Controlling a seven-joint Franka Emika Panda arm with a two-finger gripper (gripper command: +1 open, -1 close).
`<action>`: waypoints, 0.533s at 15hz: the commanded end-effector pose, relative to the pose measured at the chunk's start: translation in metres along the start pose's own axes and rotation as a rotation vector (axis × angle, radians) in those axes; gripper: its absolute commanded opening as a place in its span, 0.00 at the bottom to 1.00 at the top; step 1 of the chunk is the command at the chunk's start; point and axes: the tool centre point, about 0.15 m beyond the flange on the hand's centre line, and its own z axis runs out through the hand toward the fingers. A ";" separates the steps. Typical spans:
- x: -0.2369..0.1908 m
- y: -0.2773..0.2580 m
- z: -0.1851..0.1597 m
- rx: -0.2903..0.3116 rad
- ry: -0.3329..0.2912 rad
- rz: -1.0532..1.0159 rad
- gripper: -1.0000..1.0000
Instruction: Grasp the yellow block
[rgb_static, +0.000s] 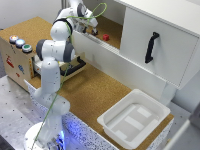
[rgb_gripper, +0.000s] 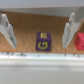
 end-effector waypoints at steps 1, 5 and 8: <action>-0.133 0.005 -0.015 0.091 -0.017 0.037 1.00; -0.204 0.023 -0.028 0.216 -0.095 -0.036 1.00; -0.241 0.015 -0.039 0.244 -0.112 -0.109 1.00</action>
